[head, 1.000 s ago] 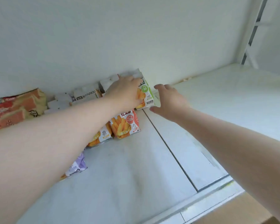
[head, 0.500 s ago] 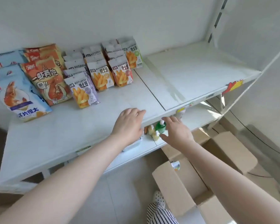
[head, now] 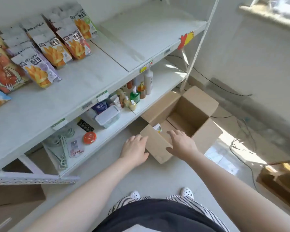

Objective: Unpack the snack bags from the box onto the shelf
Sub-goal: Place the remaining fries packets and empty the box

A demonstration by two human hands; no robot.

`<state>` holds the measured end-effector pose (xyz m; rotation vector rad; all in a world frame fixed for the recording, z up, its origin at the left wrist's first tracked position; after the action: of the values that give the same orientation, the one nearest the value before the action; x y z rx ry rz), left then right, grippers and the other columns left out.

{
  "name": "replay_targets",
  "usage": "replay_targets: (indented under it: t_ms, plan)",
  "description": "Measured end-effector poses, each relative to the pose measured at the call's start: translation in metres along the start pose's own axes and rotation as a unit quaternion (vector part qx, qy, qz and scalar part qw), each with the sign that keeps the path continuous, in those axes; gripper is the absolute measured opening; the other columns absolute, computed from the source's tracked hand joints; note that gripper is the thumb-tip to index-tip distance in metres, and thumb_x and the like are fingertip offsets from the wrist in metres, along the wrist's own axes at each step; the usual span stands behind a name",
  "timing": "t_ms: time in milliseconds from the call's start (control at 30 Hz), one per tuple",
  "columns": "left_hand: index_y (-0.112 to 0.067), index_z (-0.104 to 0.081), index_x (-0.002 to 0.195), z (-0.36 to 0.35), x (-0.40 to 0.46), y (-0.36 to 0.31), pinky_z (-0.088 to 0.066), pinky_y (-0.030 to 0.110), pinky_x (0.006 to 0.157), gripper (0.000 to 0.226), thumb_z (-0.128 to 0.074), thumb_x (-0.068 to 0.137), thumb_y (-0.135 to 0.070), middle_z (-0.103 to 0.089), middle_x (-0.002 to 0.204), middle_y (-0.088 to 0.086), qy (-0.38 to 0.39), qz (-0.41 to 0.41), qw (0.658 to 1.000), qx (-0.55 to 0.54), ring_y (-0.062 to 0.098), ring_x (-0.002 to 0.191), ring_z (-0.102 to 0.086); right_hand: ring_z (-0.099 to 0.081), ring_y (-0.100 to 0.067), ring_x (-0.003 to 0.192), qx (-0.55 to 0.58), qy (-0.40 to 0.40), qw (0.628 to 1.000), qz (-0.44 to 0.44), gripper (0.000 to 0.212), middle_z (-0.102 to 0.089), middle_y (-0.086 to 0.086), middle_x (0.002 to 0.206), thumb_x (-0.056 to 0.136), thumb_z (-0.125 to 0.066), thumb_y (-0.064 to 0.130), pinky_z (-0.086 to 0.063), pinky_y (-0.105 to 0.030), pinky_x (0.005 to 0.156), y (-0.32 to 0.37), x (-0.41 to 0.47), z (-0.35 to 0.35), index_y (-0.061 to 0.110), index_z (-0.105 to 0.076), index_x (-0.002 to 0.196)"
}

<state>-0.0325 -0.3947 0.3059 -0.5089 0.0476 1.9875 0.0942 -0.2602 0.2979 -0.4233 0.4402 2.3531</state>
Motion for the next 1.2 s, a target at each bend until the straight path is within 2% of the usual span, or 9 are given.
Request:
replay_targets:
  t_ms: [200, 400, 600, 800, 967, 1033, 1100, 1200]
  plan:
    - [-0.021, -0.026, 0.149, -0.032, 0.031, -0.082, -0.031, 0.035, 0.106, 0.068, -0.055, 0.091, -0.041, -0.042, 0.142, 0.004, 0.044, 0.01, 0.999, -0.01, 0.024, 0.132, -0.038, -0.047, -0.025, 0.123, 0.012, 0.008, 0.999, -0.037, 0.068, -0.047, -0.002, 0.134, 0.089, -0.062, 0.043, -0.045, -0.034, 0.08, -0.106, -0.034, 0.005, 0.02, -0.032, 0.145]
    - [-0.022, -0.026, 0.148, -0.05, 0.079, -0.161, -0.033, 0.035, 0.106, 0.066, -0.054, 0.092, -0.041, -0.043, 0.142, 0.002, 0.04, 0.055, 0.997, -0.043, 0.024, 0.132, -0.039, -0.049, -0.023, 0.121, -0.002, 0.017, 0.999, -0.042, 0.065, -0.048, -0.002, 0.134, 0.092, -0.061, 0.039, -0.036, -0.029, 0.071, -0.212, -0.041, 0.018, 0.021, -0.031, 0.146]
    - [-0.024, -0.028, 0.148, -0.053, 0.099, -0.206, -0.033, 0.036, 0.105, 0.063, -0.054, 0.092, -0.041, -0.045, 0.141, 0.002, 0.026, 0.086, 0.992, -0.086, 0.024, 0.131, -0.04, -0.049, -0.023, 0.121, 0.0, 0.046, 0.999, -0.016, 0.066, -0.047, -0.001, 0.137, 0.093, -0.06, 0.04, -0.036, -0.029, 0.071, -0.252, -0.016, 0.028, 0.022, -0.029, 0.148]
    - [-0.024, -0.029, 0.148, -0.05, 0.14, -0.197, -0.033, 0.034, 0.106, 0.065, -0.056, 0.092, -0.042, -0.043, 0.144, 0.002, 0.027, 0.13, 0.986, -0.101, 0.023, 0.132, -0.04, -0.05, -0.024, 0.119, 0.002, 0.073, 0.996, 0.044, 0.069, -0.05, -0.005, 0.132, 0.089, -0.064, 0.043, -0.048, -0.034, 0.077, -0.248, 0.046, 0.029, 0.017, -0.033, 0.145]
    - [-0.024, -0.03, 0.147, -0.053, 0.197, -0.174, -0.033, 0.033, 0.107, 0.064, -0.056, 0.091, -0.043, -0.043, 0.144, 0.002, 0.057, 0.19, 0.969, -0.148, 0.022, 0.132, -0.041, -0.051, -0.02, 0.117, 0.009, 0.084, 0.994, 0.061, 0.064, -0.05, 0.0, 0.13, 0.09, -0.062, 0.044, -0.041, -0.029, 0.068, -0.264, 0.108, 0.04, 0.021, -0.035, 0.143]
    - [-0.024, -0.031, 0.146, -0.051, 0.22, -0.162, -0.035, 0.033, 0.106, 0.063, -0.056, 0.091, -0.041, -0.043, 0.144, 0.002, 0.065, 0.211, 0.962, -0.158, 0.023, 0.131, -0.042, -0.053, -0.019, 0.111, 0.016, 0.08, 0.994, 0.067, 0.06, -0.052, -0.001, 0.126, 0.089, -0.063, 0.043, -0.044, -0.03, 0.067, -0.273, 0.134, 0.05, 0.02, -0.039, 0.139]
    - [-0.023, -0.032, 0.146, -0.048, 0.242, -0.148, -0.037, 0.033, 0.104, 0.062, -0.057, 0.091, -0.038, -0.043, 0.143, 0.002, 0.059, 0.231, 0.957, -0.167, 0.024, 0.13, -0.043, -0.054, -0.022, 0.109, 0.028, 0.083, 0.993, 0.077, 0.056, -0.056, -0.003, 0.121, 0.088, -0.065, 0.041, -0.05, -0.035, 0.074, -0.28, 0.162, 0.057, 0.017, -0.044, 0.134]
    - [-0.021, -0.035, 0.144, -0.049, 0.271, -0.131, -0.038, 0.033, 0.103, 0.06, -0.058, 0.091, -0.035, -0.045, 0.141, 0.003, 0.042, 0.261, 0.944, -0.196, 0.024, 0.129, -0.044, -0.053, -0.027, 0.111, 0.044, 0.106, 0.991, 0.066, 0.048, -0.058, -0.006, 0.115, 0.084, -0.066, 0.03, -0.051, -0.039, 0.08, -0.285, 0.208, 0.056, 0.011, -0.049, 0.125]
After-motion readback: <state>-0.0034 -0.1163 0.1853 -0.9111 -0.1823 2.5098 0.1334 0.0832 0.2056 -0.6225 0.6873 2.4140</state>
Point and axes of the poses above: each hand's wrist, its own x-axis towards the middle knuckle, its own z-axis out of the back of the hand, y = z × x, the point moved 3 cm from there along x, towards the middle knuckle
